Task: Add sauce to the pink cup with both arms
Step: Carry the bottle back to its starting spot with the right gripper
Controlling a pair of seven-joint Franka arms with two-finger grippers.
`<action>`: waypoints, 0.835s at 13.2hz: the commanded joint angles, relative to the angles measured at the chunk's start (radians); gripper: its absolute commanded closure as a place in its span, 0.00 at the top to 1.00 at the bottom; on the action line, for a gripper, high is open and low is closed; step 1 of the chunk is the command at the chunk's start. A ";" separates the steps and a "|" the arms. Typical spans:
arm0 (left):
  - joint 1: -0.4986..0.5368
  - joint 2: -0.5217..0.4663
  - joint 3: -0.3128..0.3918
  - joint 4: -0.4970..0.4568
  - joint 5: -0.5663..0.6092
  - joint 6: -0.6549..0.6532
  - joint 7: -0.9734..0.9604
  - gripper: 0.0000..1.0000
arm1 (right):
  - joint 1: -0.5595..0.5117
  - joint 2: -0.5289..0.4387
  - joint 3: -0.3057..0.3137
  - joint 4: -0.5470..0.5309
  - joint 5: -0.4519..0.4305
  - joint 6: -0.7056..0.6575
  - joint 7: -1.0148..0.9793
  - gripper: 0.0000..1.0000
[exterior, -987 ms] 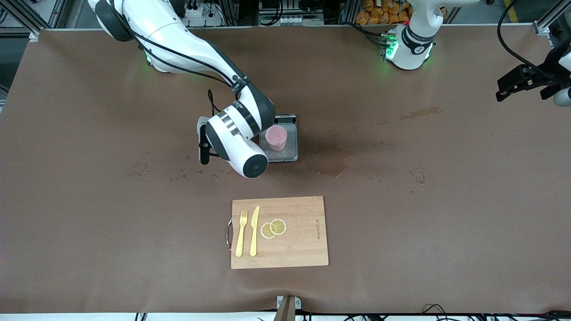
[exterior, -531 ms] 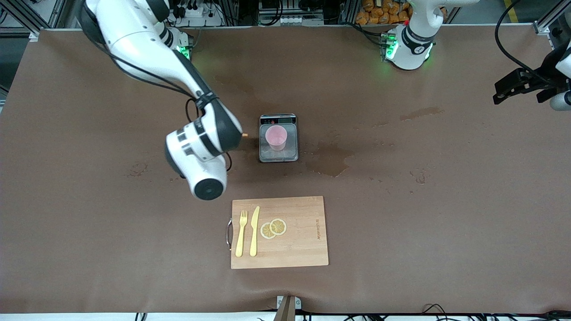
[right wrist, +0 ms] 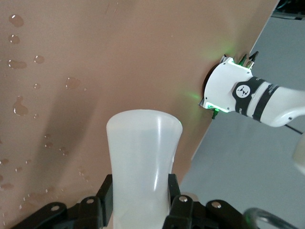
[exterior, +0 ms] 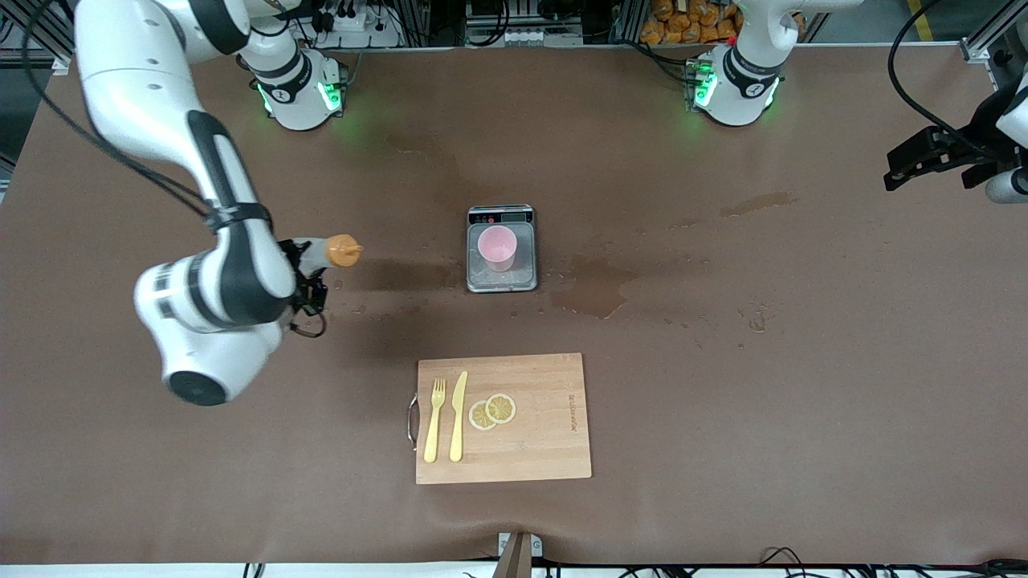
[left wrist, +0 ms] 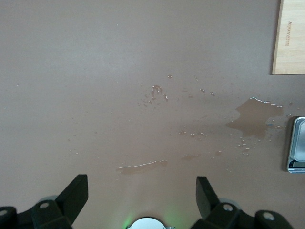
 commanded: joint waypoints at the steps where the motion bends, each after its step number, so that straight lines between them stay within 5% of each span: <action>1: -0.001 -0.006 0.005 0.006 -0.018 0.004 0.004 1.00 | -0.126 -0.018 0.020 -0.012 0.074 -0.035 -0.193 0.48; 11: 0.001 -0.002 0.002 0.017 -0.019 0.004 0.016 1.00 | -0.405 0.104 0.014 -0.021 0.175 0.082 -0.776 0.48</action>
